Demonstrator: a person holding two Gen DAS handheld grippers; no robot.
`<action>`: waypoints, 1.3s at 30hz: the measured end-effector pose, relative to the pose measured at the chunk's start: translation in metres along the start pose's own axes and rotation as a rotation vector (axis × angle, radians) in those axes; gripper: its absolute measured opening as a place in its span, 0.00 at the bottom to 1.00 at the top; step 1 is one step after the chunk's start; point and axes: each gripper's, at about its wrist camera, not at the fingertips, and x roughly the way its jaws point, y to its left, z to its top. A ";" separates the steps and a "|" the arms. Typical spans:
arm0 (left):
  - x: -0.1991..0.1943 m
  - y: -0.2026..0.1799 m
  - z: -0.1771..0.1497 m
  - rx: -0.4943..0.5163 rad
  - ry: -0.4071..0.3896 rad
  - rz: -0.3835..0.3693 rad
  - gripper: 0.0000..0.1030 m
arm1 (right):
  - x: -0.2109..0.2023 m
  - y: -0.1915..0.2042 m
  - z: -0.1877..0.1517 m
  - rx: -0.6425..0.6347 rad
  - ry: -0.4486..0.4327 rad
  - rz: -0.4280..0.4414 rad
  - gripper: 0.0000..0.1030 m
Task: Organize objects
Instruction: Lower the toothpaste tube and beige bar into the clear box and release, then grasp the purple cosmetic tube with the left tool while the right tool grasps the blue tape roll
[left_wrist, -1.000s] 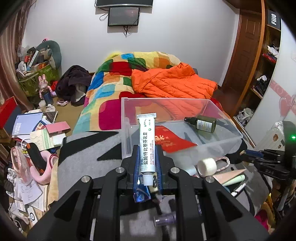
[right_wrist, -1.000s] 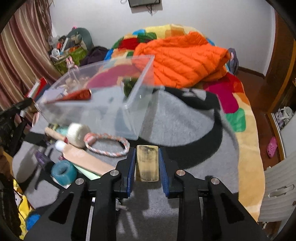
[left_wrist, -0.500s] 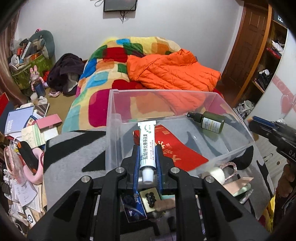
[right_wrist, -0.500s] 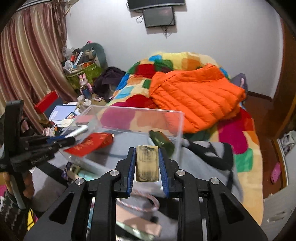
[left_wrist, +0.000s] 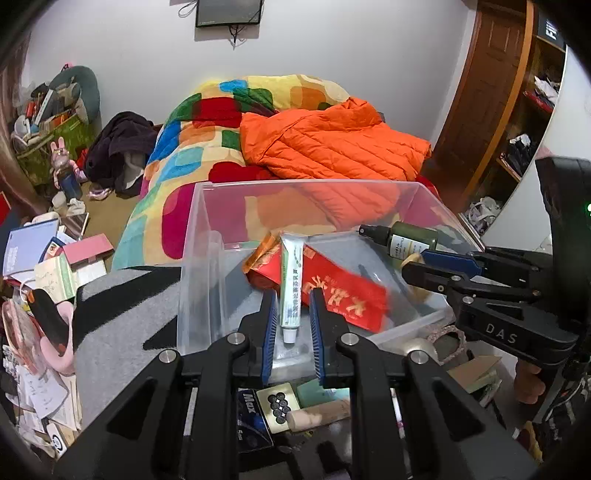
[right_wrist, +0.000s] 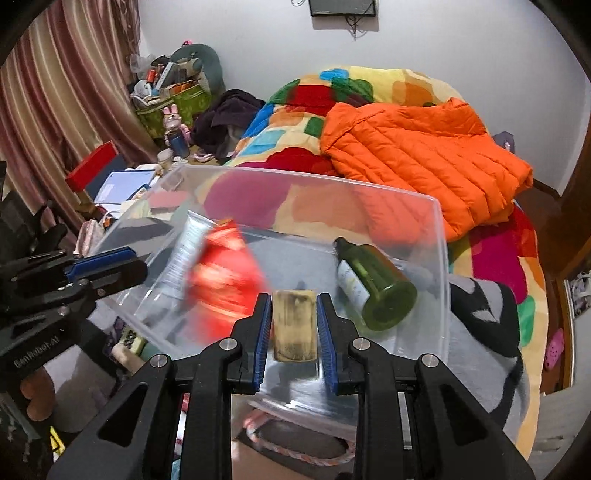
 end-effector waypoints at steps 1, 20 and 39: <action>-0.001 0.000 0.000 0.003 -0.001 0.002 0.15 | -0.002 0.001 0.000 -0.006 -0.002 -0.002 0.22; -0.065 -0.004 -0.035 0.074 -0.080 0.031 0.66 | -0.087 0.006 -0.045 -0.086 -0.123 -0.051 0.49; -0.030 -0.041 -0.097 0.167 0.118 -0.098 0.78 | -0.074 0.031 -0.116 -0.068 0.025 0.084 0.50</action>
